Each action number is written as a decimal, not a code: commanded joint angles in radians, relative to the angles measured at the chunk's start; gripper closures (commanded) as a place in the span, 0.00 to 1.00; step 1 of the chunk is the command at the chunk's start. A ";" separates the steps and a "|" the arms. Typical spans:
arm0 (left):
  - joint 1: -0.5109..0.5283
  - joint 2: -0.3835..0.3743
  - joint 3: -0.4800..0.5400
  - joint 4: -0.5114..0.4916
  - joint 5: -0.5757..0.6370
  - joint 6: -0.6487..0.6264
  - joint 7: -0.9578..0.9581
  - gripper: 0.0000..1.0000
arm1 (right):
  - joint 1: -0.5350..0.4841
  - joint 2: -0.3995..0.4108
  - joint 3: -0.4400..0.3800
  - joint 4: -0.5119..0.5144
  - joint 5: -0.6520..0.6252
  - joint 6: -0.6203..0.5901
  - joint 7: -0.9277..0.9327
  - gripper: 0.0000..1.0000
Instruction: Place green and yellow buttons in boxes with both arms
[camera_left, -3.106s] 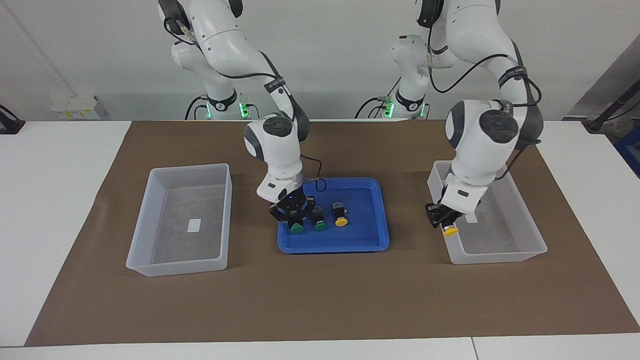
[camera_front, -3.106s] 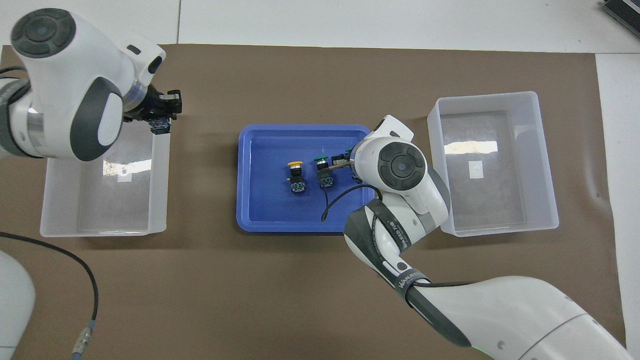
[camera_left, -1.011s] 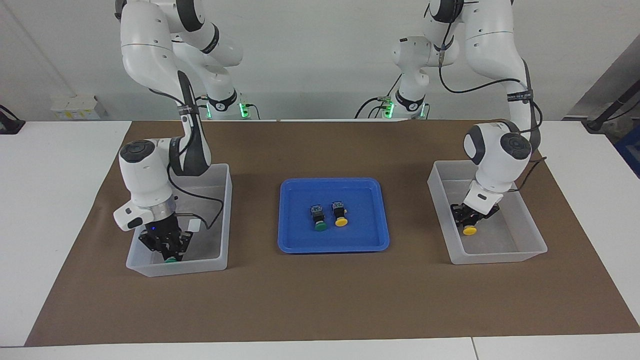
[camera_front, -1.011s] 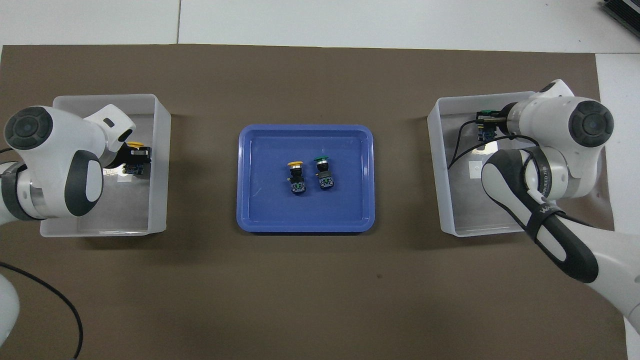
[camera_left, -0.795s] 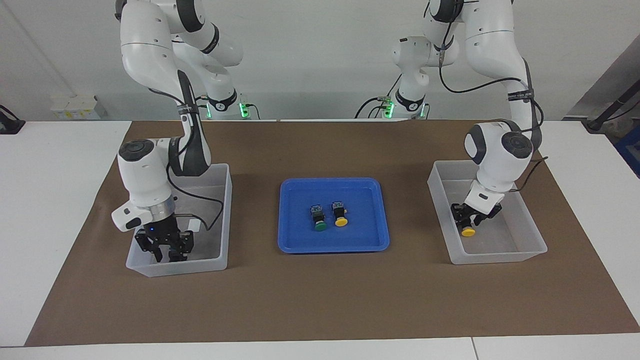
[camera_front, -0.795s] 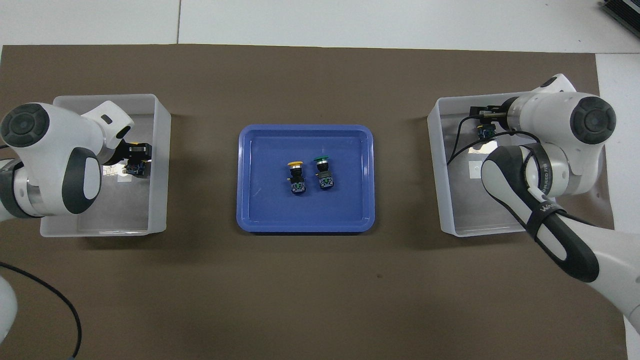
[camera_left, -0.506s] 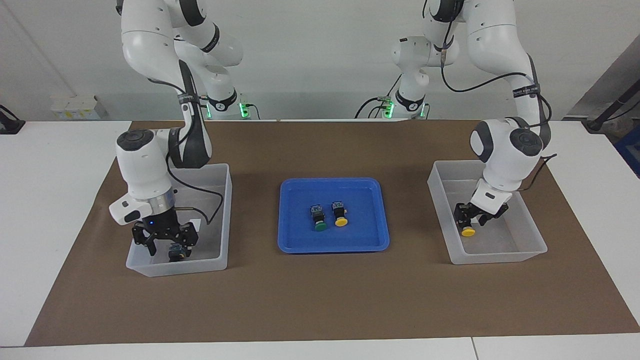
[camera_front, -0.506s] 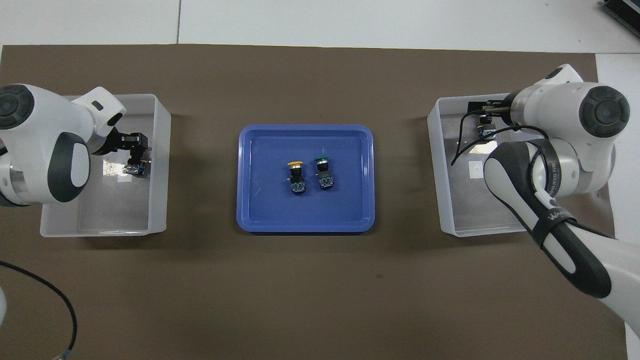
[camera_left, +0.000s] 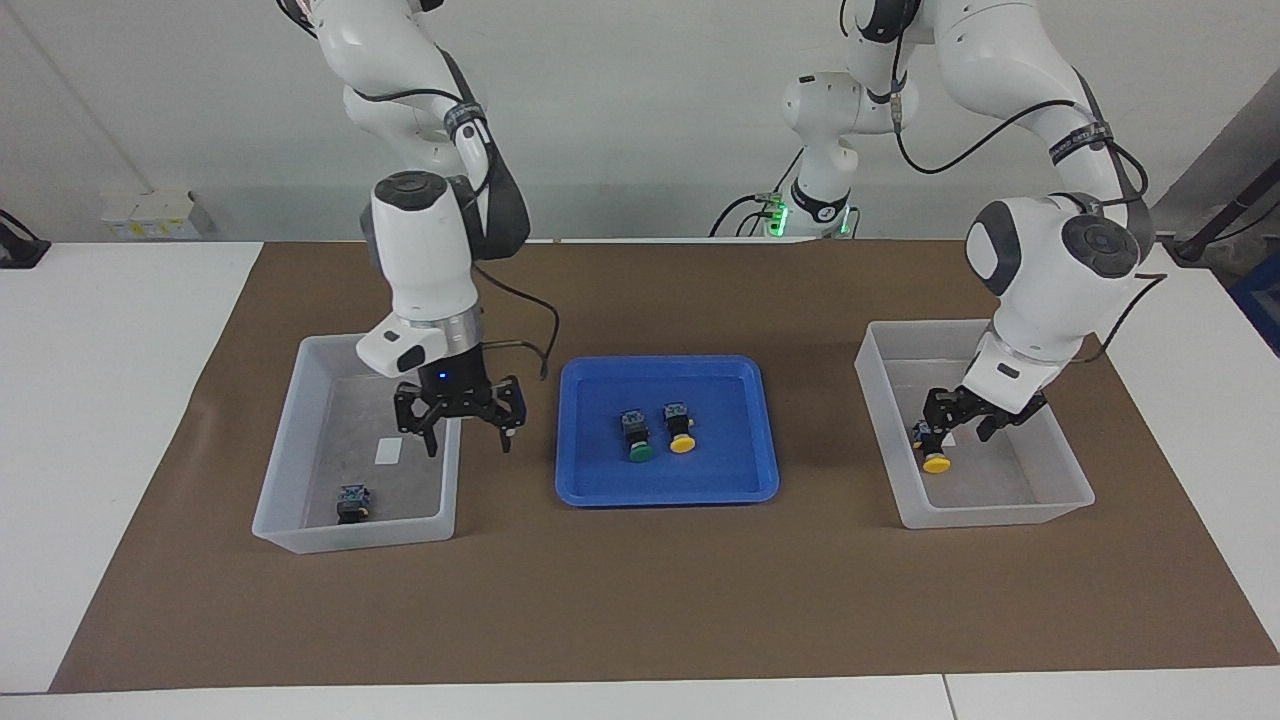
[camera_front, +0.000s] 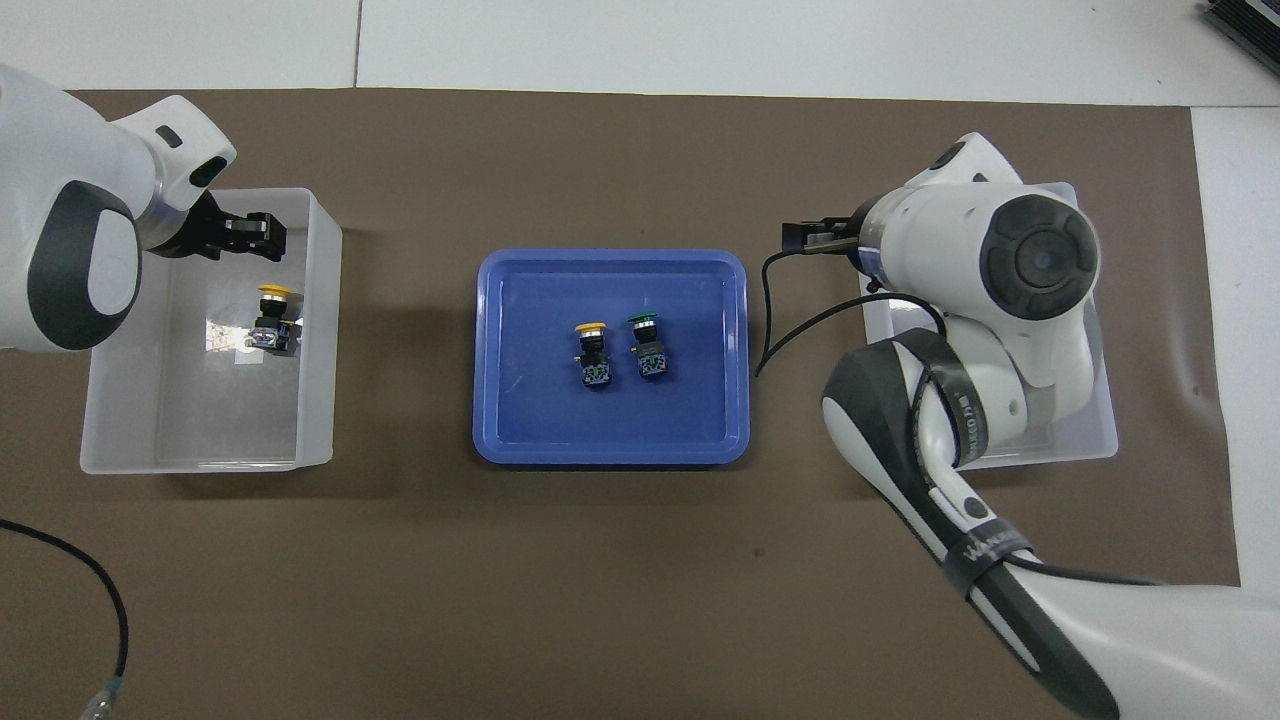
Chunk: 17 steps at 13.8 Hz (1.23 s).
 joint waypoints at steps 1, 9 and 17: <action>-0.090 0.003 0.007 0.027 -0.001 -0.037 -0.103 0.35 | 0.056 0.020 0.001 -0.016 0.009 0.065 0.005 0.00; -0.313 -0.014 0.004 -0.127 -0.055 0.182 -0.421 0.42 | 0.225 0.121 0.000 -0.002 -0.026 0.112 -0.001 0.00; -0.393 0.049 0.003 -0.223 -0.065 0.403 -0.552 0.41 | 0.272 0.173 0.000 -0.039 -0.109 0.105 0.022 0.00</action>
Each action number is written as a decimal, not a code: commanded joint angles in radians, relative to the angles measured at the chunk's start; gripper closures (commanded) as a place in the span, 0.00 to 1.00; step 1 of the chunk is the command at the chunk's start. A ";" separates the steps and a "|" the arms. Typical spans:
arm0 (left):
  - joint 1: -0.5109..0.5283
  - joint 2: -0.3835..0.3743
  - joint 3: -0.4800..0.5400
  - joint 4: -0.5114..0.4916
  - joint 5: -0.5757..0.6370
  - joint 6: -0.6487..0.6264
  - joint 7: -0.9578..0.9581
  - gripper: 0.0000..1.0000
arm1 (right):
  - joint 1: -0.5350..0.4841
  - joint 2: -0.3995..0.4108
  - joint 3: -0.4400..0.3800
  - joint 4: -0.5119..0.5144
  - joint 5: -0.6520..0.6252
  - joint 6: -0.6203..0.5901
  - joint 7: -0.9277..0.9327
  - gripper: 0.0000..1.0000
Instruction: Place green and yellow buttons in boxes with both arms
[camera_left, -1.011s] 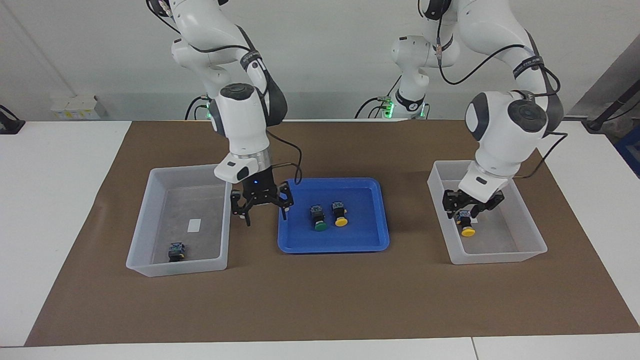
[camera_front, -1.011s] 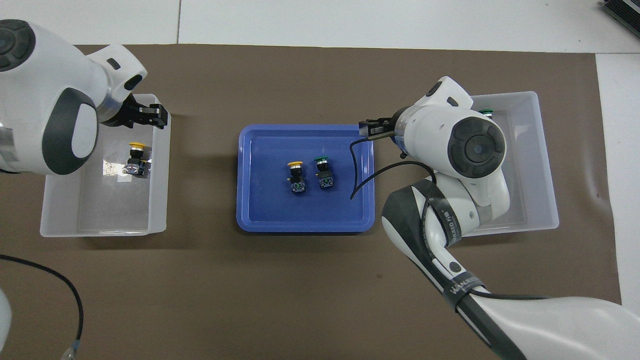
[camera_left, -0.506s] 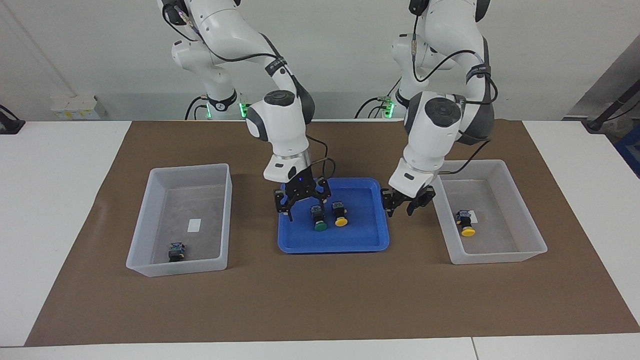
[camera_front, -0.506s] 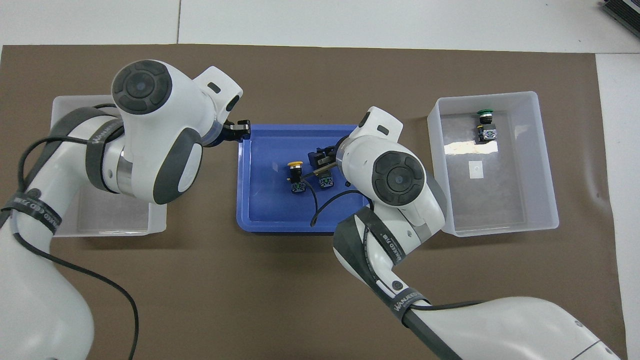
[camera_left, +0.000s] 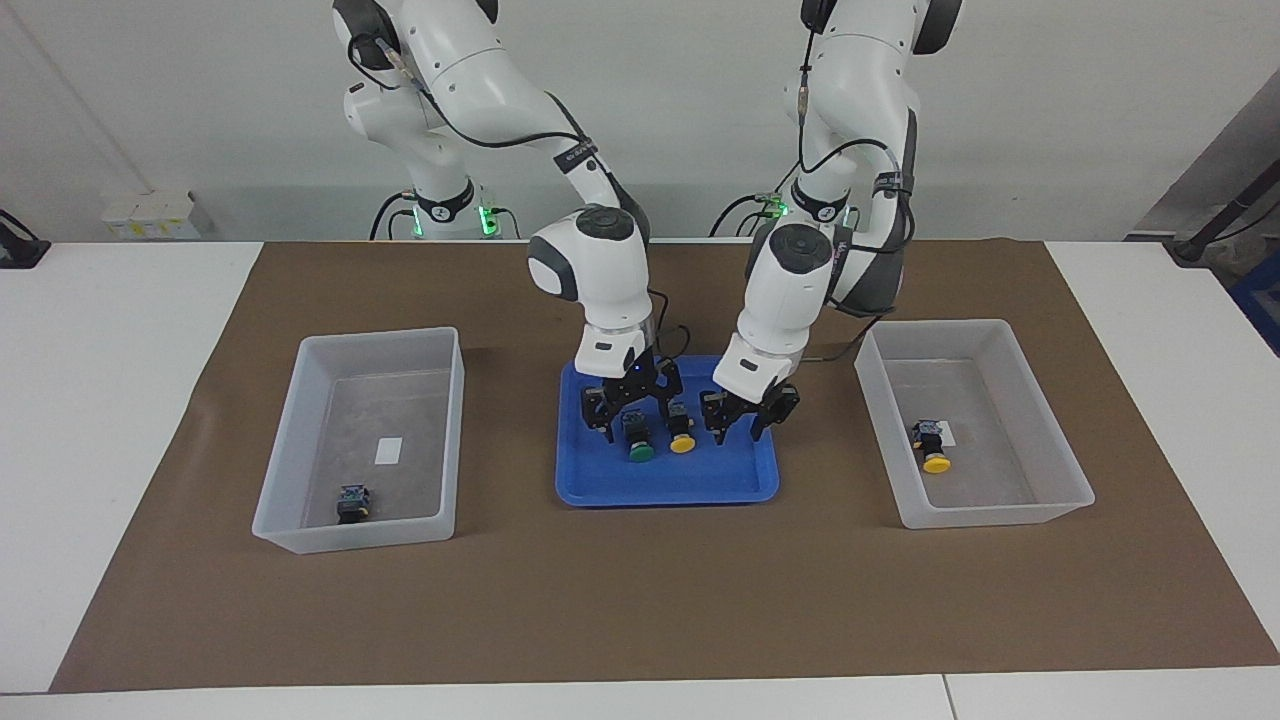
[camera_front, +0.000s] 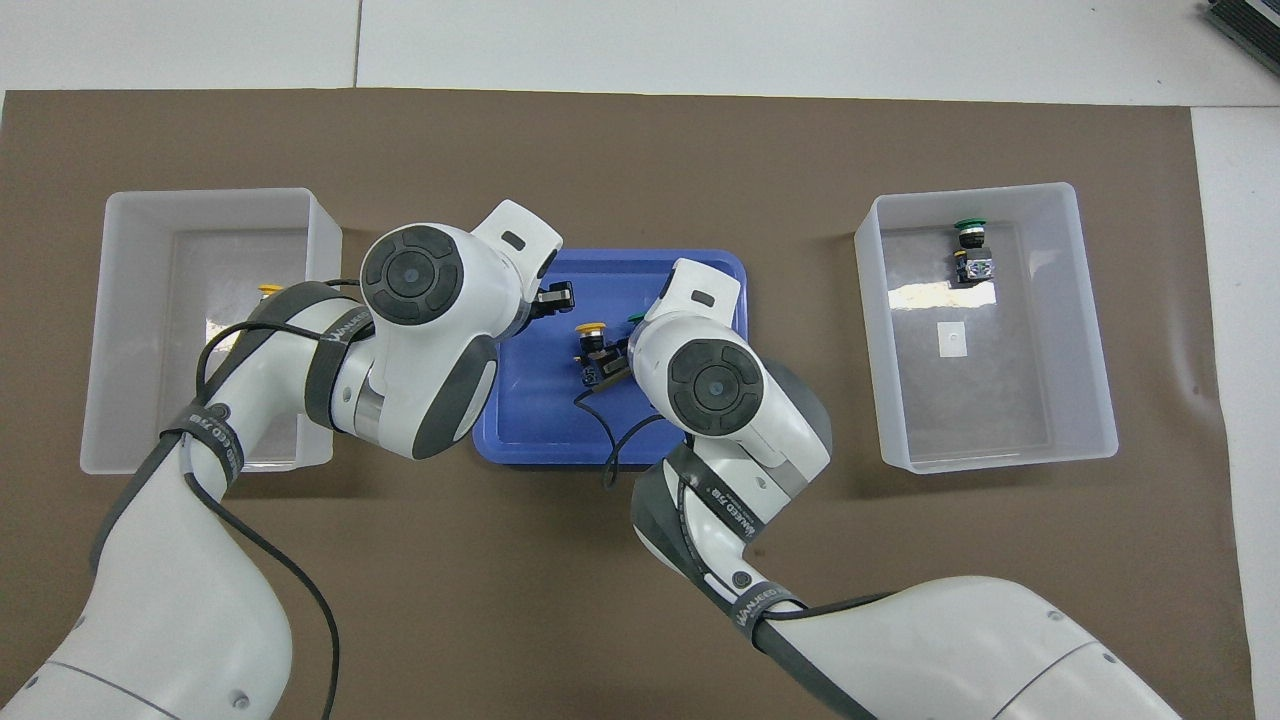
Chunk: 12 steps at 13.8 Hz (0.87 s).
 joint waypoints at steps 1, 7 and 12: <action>-0.003 -0.007 0.016 -0.013 -0.018 0.021 -0.005 0.41 | 0.010 -0.007 -0.002 -0.033 -0.031 0.010 0.022 0.03; 0.000 -0.006 0.016 -0.009 -0.041 0.029 -0.003 0.41 | 0.008 0.001 -0.003 -0.055 -0.057 0.016 0.080 0.80; -0.012 -0.003 0.016 -0.010 -0.045 0.047 -0.003 0.39 | -0.067 -0.112 0.000 -0.055 -0.052 -0.046 0.096 1.00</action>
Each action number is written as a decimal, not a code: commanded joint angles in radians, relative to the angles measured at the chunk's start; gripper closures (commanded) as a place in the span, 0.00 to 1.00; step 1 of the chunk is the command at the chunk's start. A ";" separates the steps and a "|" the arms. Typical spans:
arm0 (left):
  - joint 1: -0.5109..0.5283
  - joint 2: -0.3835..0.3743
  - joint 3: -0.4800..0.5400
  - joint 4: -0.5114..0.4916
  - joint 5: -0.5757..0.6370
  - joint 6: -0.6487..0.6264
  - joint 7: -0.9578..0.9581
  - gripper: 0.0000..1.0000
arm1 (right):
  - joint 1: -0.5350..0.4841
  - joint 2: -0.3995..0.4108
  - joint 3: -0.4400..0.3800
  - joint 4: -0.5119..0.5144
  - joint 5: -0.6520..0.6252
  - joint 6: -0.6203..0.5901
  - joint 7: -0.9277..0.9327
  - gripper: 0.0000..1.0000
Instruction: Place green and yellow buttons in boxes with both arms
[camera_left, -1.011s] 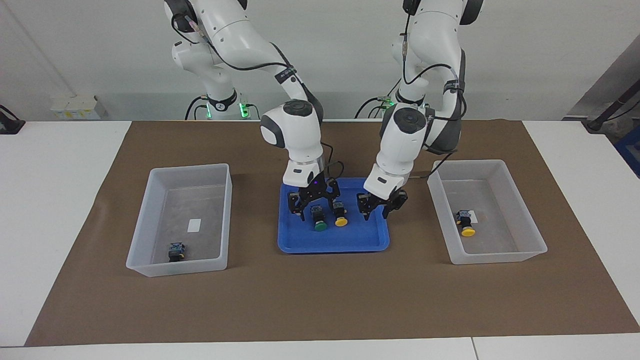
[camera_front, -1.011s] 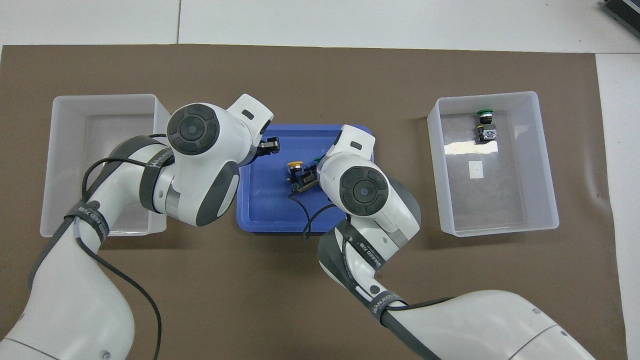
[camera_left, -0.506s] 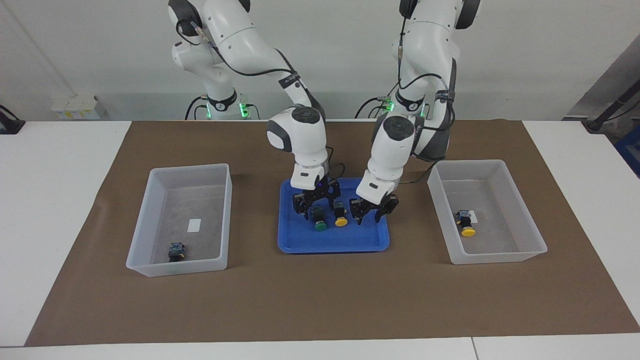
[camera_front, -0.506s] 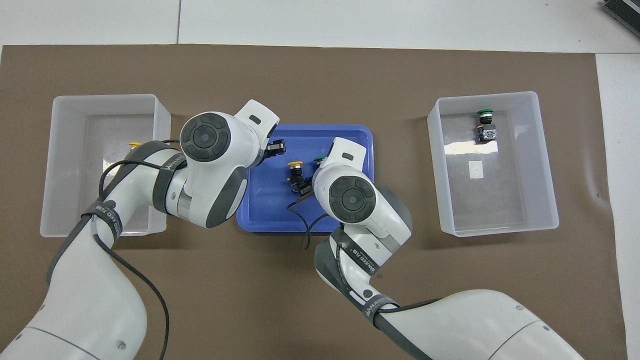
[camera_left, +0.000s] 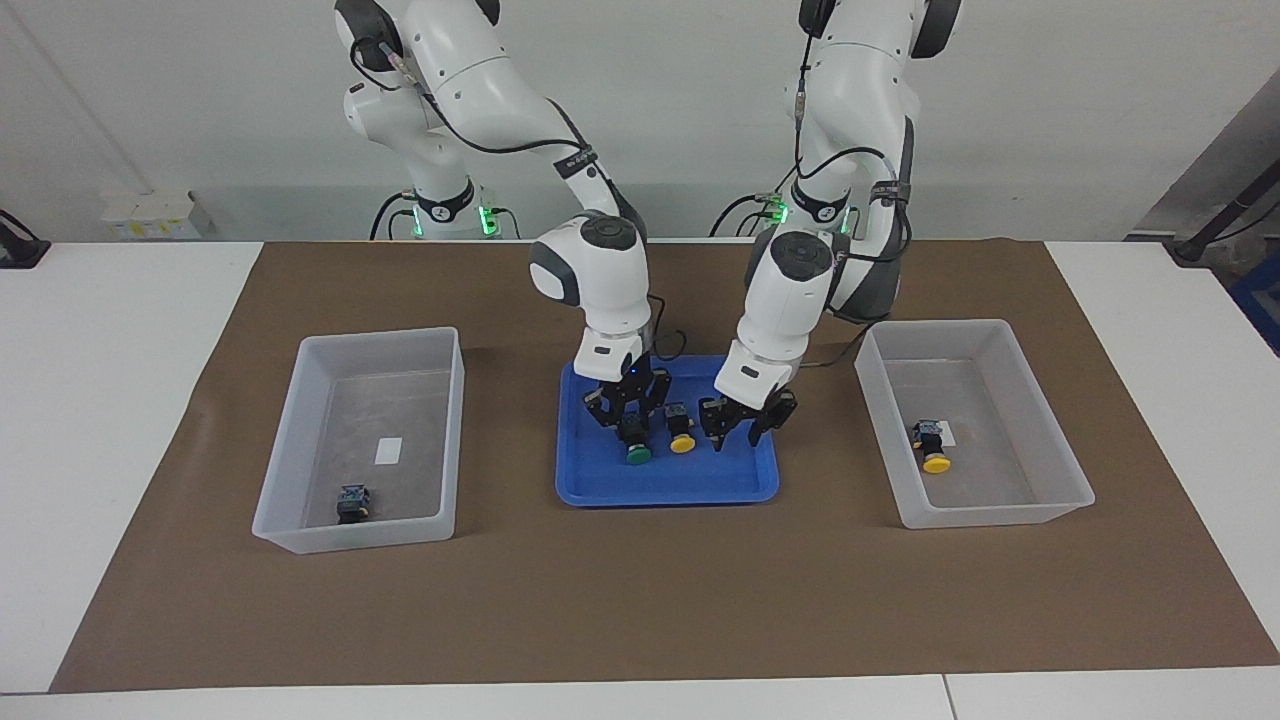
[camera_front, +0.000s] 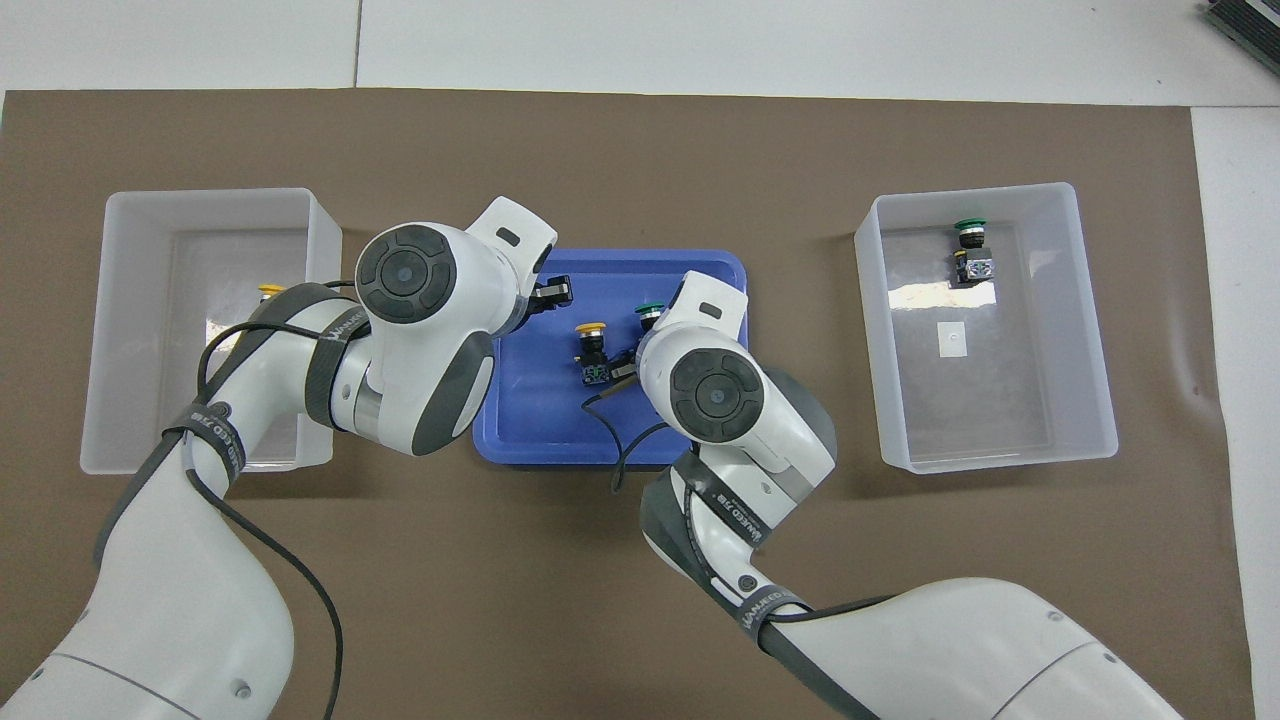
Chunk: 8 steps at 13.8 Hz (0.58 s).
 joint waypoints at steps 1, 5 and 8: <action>-0.014 -0.001 0.005 -0.011 -0.023 0.036 -0.001 0.37 | -0.074 -0.128 0.009 -0.023 -0.030 -0.082 0.030 1.00; -0.078 0.018 0.003 -0.014 -0.029 0.067 -0.010 0.37 | -0.186 -0.252 0.009 -0.052 -0.019 -0.168 0.019 1.00; -0.120 0.022 0.005 -0.020 -0.029 0.081 -0.046 0.37 | -0.258 -0.326 0.011 -0.122 -0.017 -0.180 0.002 1.00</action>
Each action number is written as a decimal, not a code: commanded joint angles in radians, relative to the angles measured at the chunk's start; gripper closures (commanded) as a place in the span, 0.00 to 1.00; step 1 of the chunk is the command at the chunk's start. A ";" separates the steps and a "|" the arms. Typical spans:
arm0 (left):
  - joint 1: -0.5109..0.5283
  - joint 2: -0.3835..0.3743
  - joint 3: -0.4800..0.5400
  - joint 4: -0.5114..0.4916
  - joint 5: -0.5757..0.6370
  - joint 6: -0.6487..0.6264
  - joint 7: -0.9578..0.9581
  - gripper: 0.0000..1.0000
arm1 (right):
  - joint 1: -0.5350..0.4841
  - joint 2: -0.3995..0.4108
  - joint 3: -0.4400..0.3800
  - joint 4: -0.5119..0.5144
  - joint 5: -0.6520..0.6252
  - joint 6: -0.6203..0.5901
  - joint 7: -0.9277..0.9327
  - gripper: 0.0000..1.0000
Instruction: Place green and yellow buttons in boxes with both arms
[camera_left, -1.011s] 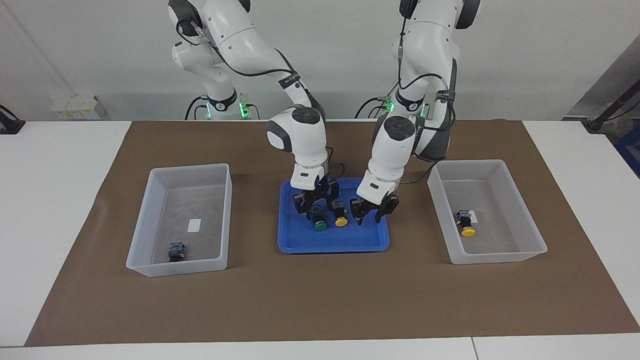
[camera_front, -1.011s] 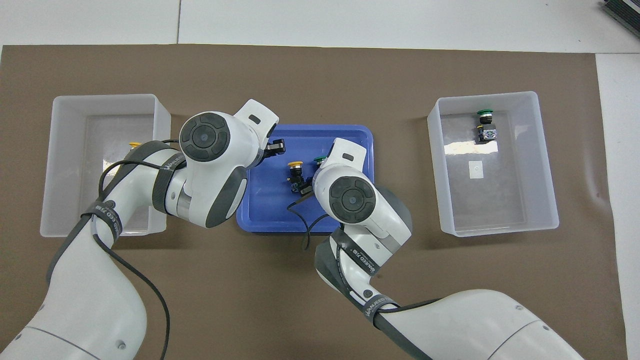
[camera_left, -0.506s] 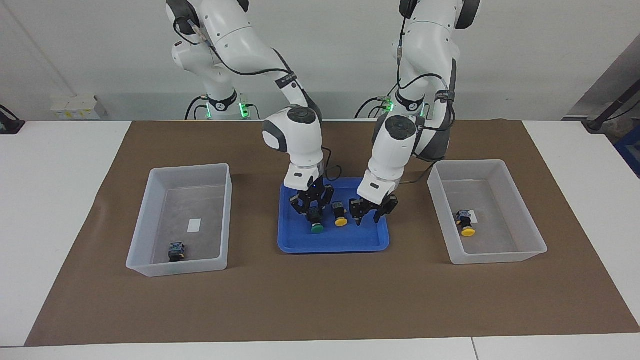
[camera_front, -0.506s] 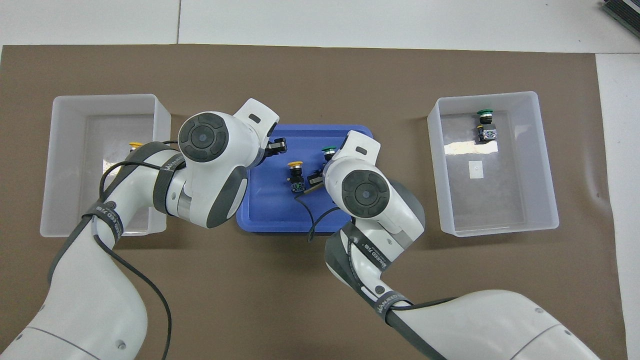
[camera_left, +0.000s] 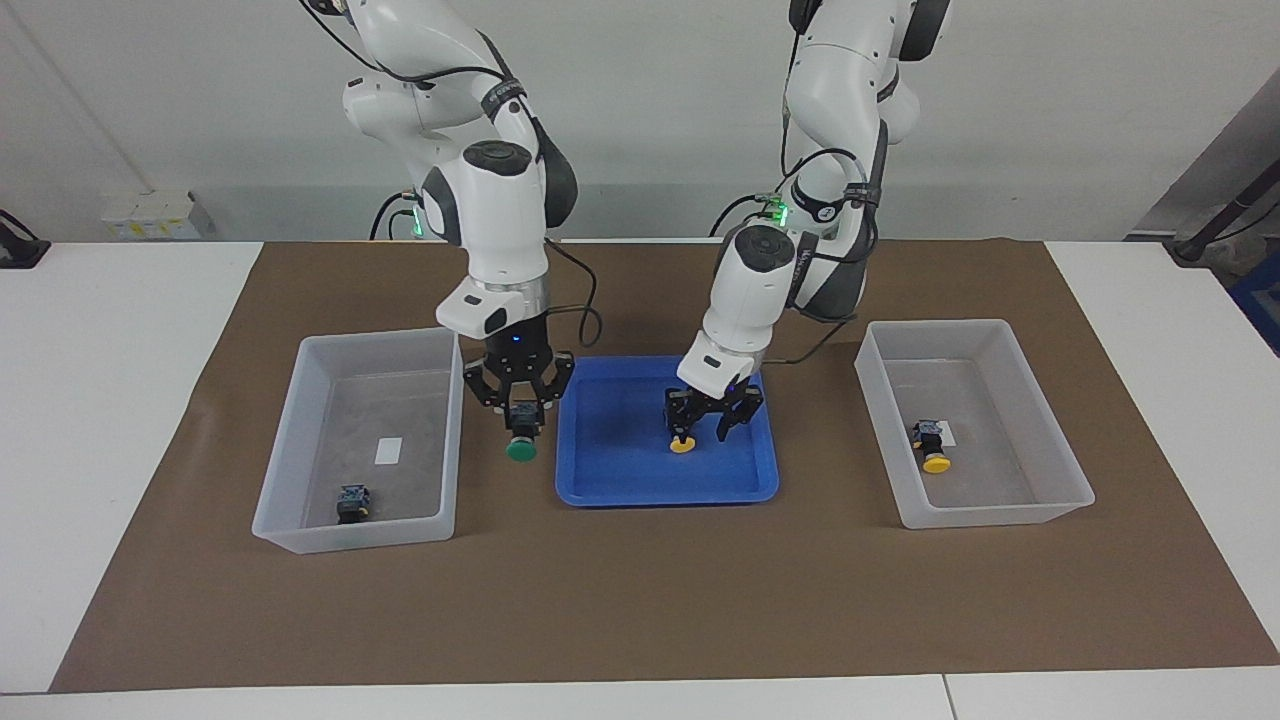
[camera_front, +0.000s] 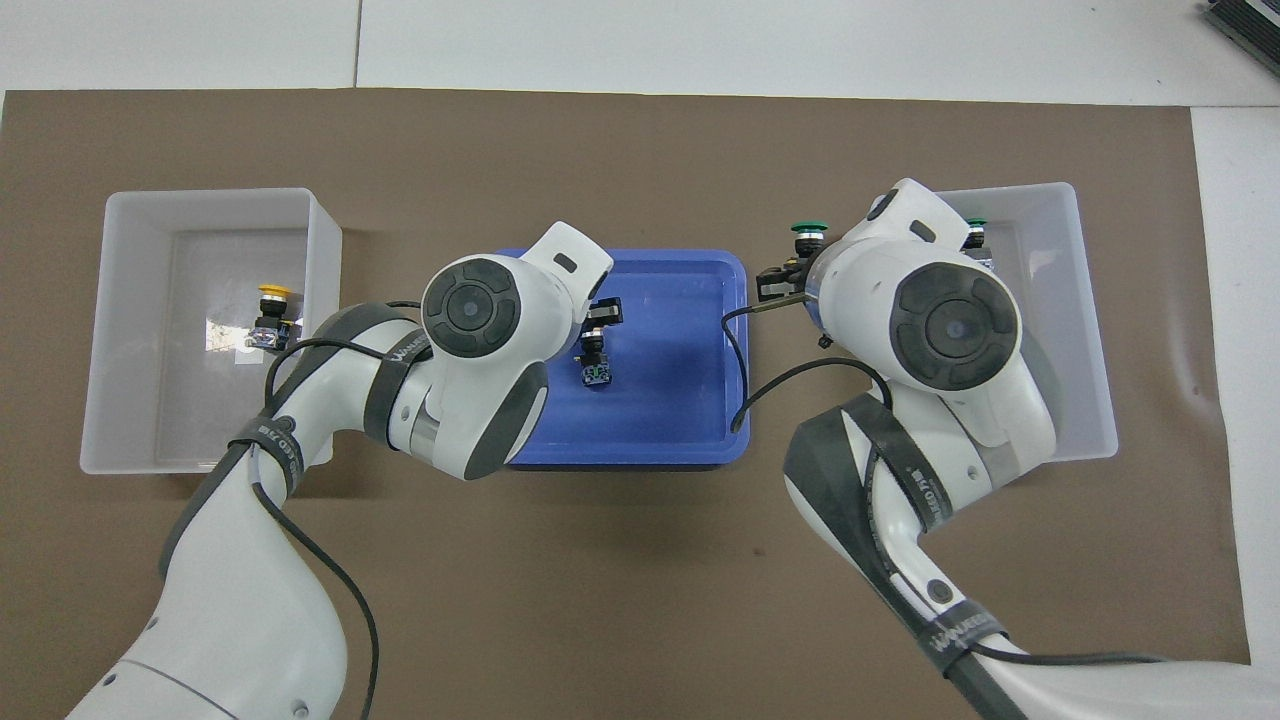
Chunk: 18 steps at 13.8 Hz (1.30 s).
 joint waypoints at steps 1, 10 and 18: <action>-0.044 0.000 0.016 -0.025 -0.018 0.029 -0.016 0.37 | -0.070 -0.078 0.013 -0.102 -0.017 0.009 -0.032 1.00; -0.058 0.014 0.023 -0.048 -0.018 0.036 -0.027 0.21 | -0.282 -0.055 0.013 -0.158 0.186 0.025 -0.528 1.00; -0.081 0.014 0.023 -0.075 -0.018 0.042 -0.059 0.49 | -0.322 0.108 0.008 -0.132 0.208 0.223 -0.602 1.00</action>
